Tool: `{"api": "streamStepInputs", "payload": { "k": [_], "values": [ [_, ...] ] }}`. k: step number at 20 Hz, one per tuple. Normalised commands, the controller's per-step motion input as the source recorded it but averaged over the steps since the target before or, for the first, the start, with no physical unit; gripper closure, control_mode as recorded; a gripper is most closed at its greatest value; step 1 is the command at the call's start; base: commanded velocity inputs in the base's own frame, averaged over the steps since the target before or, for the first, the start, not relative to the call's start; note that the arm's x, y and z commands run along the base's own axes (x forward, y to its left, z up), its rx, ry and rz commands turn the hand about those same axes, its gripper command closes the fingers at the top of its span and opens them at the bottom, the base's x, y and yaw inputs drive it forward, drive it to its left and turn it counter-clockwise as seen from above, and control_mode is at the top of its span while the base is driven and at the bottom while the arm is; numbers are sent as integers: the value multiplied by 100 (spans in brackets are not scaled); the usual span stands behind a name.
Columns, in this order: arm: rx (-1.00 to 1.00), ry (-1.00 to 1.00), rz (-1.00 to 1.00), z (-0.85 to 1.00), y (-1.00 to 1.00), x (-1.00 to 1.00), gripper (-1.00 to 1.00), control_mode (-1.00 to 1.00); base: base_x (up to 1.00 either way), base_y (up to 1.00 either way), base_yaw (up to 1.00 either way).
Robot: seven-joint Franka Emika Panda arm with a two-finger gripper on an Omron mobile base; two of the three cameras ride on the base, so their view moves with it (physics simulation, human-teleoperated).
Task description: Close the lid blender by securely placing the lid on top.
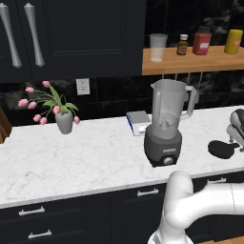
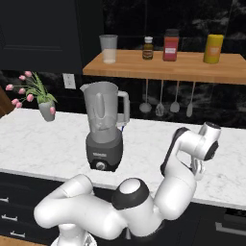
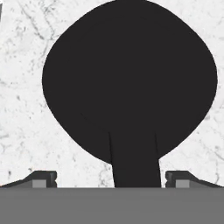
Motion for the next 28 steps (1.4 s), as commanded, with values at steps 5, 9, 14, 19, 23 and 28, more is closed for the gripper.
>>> {"api": "streamStepInputs", "payload": {
  "k": [5, 9, 14, 19, 23, 28],
  "values": [
    [0, 0, 0, 0, -1, 0, -100, -100, 0, 0, 0],
    [0, 0, 0, 0, 9, 0, -100, -100, 0, 0, 0],
    [-2, 0, 0, -5, 18, 1, -100, -100, 0, 0, 0],
    [-3, 0, 0, -19, 0, 0, -100, -100, 0, 0, 0],
    [-4, 0, 0, -21, -2, 0, -100, -100, 0, 0, 0],
    [-1, 0, 0, -4, 0, 0, -100, -100, 0, 0, 0]
  ]
}}
